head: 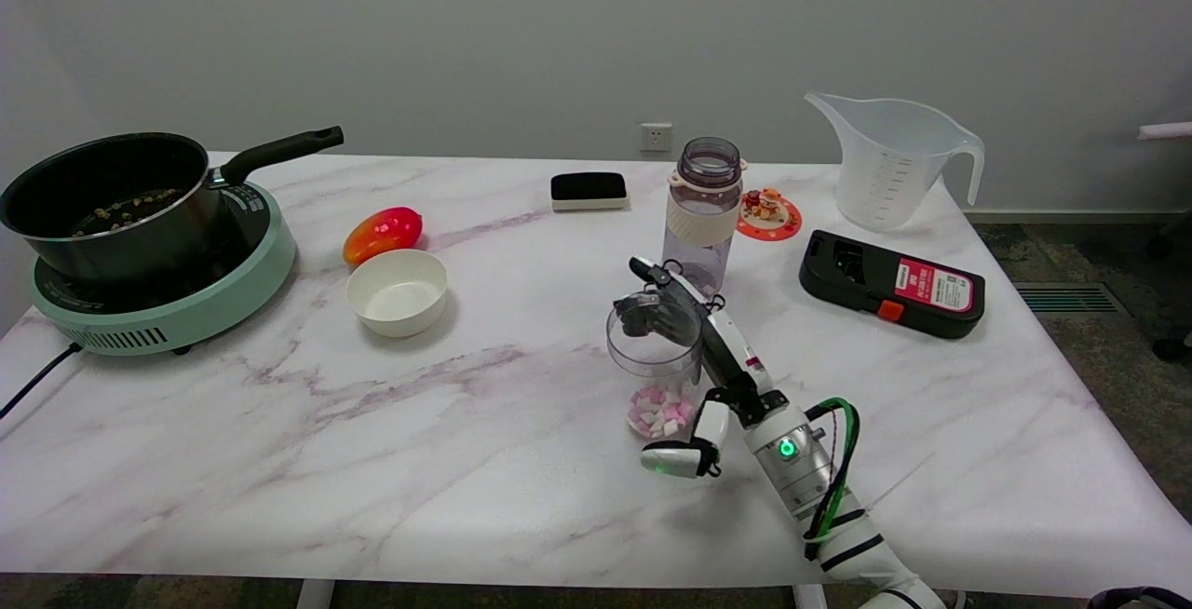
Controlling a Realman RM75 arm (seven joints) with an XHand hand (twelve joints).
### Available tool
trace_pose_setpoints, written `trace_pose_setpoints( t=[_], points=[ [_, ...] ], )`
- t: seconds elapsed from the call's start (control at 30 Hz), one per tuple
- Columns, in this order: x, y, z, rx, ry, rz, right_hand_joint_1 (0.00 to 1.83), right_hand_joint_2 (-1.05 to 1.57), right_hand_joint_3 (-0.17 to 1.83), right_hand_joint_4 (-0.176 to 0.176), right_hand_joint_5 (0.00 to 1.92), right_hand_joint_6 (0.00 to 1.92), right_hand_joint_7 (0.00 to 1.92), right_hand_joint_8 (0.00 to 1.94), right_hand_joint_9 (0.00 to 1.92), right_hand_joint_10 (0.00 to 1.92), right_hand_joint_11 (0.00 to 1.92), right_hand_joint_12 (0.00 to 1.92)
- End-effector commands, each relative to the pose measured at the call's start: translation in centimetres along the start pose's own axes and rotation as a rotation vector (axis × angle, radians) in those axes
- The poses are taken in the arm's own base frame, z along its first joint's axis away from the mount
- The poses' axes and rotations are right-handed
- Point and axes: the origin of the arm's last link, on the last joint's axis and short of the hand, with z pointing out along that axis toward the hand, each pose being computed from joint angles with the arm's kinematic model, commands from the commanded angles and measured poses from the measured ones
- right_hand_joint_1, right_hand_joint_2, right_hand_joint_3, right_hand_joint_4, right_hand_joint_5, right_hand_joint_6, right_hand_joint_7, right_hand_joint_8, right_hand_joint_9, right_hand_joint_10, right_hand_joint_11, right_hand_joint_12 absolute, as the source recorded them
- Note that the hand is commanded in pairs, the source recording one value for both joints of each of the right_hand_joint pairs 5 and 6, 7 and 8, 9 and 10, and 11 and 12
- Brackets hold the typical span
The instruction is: Pick up the measuring cup.
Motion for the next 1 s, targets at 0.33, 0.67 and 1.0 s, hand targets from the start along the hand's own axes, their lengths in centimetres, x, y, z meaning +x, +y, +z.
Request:
trace_pose_setpoints(
  t=[0.33, 0.67, 1.0],
  points=[
    [-0.1, 0.1, 0.8, 0.004, 0.023, 0.01, 1.31, 0.73, 0.77, 0.0, 1.48, 1.48, 1.73, 1.73, 1.55, 1.55, 1.22, 1.22],
    [2.3, -0.4, 2.0, 0.04, 0.077, -0.002, 1.26, 1.35, 0.39, 0.0, 1.92, 1.92, 1.92, 1.92, 1.67, 1.67, 1.36, 1.36],
    [7.0, -2.4, 3.2, 0.135, 0.188, -0.017, 1.26, 1.47, 0.31, 0.0, 1.92, 1.92, 1.92, 1.92, 1.71, 1.71, 1.42, 1.42]
  ],
)
